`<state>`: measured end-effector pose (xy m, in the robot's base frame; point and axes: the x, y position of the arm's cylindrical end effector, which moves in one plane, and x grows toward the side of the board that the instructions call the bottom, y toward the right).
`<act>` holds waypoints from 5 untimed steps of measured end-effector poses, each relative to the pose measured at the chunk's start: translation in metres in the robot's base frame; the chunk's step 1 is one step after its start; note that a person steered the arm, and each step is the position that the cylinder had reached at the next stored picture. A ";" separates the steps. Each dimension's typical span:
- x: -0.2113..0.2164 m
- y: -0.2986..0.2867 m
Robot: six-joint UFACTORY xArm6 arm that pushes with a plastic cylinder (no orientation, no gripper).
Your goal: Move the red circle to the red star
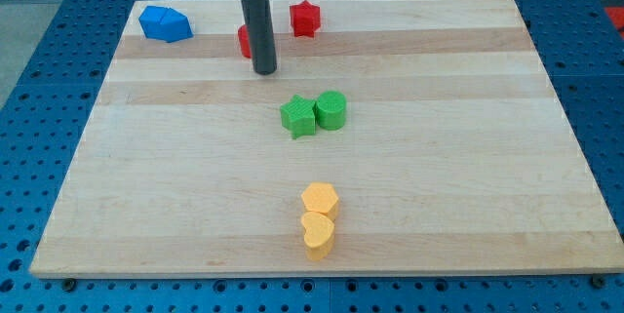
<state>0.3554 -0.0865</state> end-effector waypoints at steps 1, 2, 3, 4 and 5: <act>0.013 -0.017; 0.001 -0.043; -0.008 -0.063; -0.045 -0.063; -0.046 -0.053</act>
<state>0.3098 -0.1391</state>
